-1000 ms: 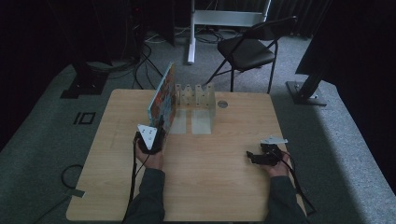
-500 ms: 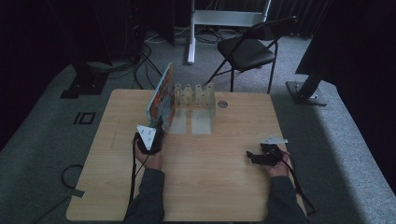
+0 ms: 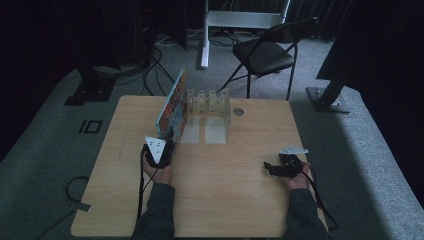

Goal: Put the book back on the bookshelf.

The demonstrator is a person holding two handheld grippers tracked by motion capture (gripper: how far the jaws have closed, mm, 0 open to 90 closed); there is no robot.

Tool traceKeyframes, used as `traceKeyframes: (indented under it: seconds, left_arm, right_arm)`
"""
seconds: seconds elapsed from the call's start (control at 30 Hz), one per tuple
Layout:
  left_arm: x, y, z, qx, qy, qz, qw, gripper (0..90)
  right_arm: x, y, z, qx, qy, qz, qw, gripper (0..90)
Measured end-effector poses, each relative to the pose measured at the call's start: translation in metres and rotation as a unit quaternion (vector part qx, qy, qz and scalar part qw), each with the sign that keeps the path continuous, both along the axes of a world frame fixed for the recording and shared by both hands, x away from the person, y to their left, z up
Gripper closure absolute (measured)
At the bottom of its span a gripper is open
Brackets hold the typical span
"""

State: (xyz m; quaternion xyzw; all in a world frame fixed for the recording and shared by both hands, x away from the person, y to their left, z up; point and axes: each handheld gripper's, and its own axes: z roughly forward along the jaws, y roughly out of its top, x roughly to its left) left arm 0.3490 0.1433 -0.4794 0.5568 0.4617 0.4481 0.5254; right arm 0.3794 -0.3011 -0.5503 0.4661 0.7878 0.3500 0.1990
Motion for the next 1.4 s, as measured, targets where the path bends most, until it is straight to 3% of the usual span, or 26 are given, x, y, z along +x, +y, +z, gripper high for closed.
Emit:
traceKeyframes:
  seconds: [1.4]
  left_arm:
    - [-0.005, 0.020, -0.010, -0.021, 0.014, -0.015, 0.9996, 79.4]
  right_arm:
    - [0.000, 0.000, 0.000, -0.002, 0.000, 0.001, 1.0000, 19.6]
